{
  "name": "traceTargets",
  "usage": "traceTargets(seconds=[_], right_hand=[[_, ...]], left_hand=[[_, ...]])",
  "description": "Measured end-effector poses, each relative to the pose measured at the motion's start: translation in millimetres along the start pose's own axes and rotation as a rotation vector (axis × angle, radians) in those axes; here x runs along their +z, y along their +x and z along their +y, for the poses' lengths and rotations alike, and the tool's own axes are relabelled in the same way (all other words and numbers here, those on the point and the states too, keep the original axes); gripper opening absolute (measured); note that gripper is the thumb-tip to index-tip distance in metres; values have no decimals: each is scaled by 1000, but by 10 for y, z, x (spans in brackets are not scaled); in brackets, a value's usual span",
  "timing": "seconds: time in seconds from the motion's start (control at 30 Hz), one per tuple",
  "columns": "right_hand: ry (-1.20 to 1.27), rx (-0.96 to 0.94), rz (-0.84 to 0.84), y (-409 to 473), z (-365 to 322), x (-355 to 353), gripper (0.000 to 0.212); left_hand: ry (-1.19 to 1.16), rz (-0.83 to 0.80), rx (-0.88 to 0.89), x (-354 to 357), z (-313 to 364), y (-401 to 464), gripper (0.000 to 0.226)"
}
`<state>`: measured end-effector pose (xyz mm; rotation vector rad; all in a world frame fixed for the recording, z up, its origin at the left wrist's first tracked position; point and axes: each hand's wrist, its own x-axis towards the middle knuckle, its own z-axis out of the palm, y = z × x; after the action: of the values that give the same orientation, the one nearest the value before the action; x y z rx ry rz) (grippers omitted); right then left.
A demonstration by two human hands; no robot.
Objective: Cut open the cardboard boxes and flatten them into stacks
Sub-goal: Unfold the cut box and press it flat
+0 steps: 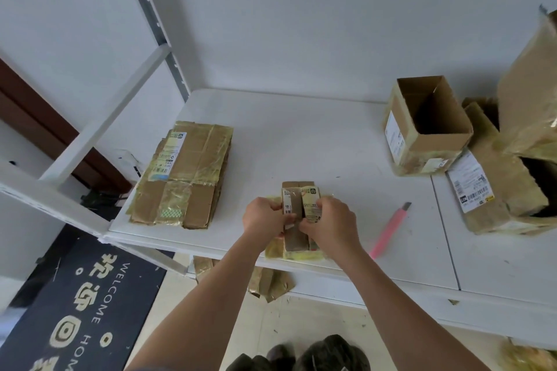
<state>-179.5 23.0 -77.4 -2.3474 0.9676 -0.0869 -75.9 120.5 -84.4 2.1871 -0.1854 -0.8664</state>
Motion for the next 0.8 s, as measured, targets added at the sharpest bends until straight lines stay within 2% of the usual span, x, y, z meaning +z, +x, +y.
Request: traceTargets(seconds=[0.17, 0.27, 0.37, 0.63, 0.8], right_hand=[[190, 57, -66, 2, 62, -168, 31], [277, 77, -101, 24, 122, -199, 40], [345, 71, -150, 38, 167, -243, 50], [415, 66, -244, 65, 239, -345, 46], [444, 93, -263, 75, 286, -370, 44]], left_hand=[[3, 15, 5, 11, -1, 6, 18], [6, 18, 25, 13, 5, -12, 11], [31, 33, 30, 20, 10, -24, 16], [77, 69, 58, 42, 46, -88, 12], [100, 93, 71, 65, 48, -135, 27]])
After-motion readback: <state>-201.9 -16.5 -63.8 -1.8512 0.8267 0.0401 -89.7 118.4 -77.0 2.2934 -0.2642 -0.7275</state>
